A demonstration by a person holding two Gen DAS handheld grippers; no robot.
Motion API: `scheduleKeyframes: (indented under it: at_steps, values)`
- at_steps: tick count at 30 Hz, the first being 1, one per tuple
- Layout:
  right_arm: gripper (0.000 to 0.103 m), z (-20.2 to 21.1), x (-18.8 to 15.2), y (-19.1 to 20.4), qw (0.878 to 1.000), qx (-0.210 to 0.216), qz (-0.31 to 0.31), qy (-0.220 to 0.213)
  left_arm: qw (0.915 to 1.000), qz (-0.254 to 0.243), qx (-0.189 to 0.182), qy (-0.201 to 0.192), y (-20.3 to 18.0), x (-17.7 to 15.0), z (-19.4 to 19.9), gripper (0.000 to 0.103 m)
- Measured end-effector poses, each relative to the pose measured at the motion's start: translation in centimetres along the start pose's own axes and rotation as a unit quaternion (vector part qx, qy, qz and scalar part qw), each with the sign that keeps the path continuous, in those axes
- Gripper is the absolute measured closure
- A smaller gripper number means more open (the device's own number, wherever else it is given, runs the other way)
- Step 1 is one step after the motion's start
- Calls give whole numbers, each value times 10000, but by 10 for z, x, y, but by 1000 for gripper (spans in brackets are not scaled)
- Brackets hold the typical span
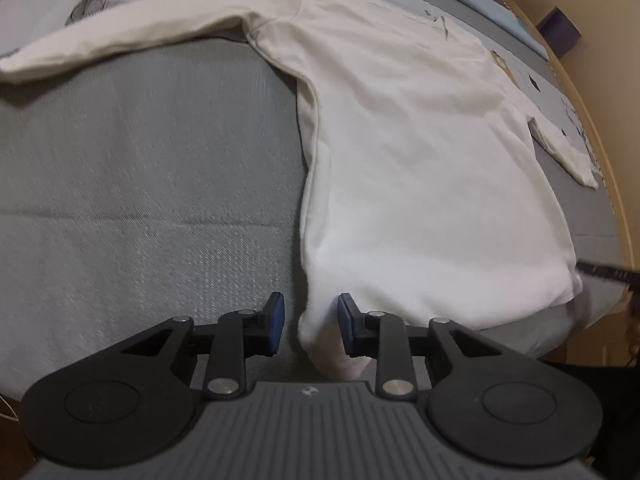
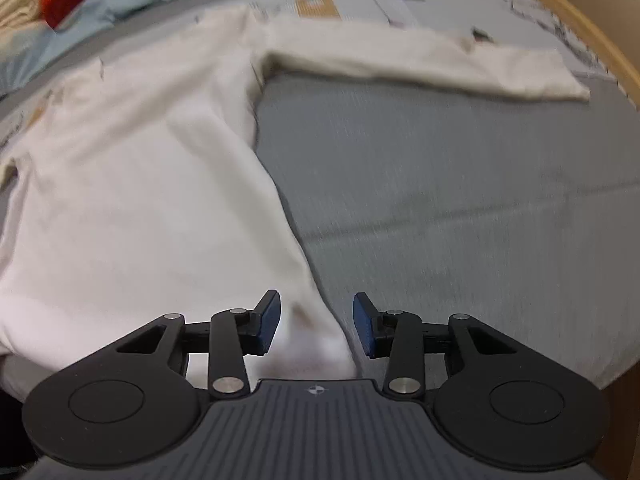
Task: Fold small clothes
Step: 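Grasp the shirt hem with the left gripper while the right gripper grasps the hem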
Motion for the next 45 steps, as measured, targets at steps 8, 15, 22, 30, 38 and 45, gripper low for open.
scheduleKeyframes:
  at_steps: [8, 15, 22, 30, 38, 45]
  values:
    - [61, -17, -20, -5, 9989, 3, -5, 459, 9997, -103, 20, 216, -10, -1, -16, 70]
    - [87, -13, -25, 12, 9974, 122, 546, 447, 9983, -467, 203, 284, -12, -9, -22, 85]
    - [97, 38, 5, 10, 9966, 631, 103, -525, 9932, -544, -843, -587, -29, 3, 43, 97]
    - [98, 96, 6, -26, 9821, 848, -995, -1356, 9966, 279, -619, -458, 21, 1, 47, 98]
    - [98, 51, -15, -20, 9950, 593, -760, -265, 9983, 461, -176, -324, 24, 5, 32, 102]
    - [86, 12, -37, -11, 9978, -148, 15, 644, 9988, 325, -58, 354, 9, -8, -3, 66]
Point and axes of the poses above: each gripper's, at about its wrist camera, not at the fingertips, and z roughly against the way its jaws point, y to its left, x to its top, the point moved 10 cm from there along -z, roughly the way its jaws point, and after that the axes turned 10 degrees about z, right-handed, at the moved point
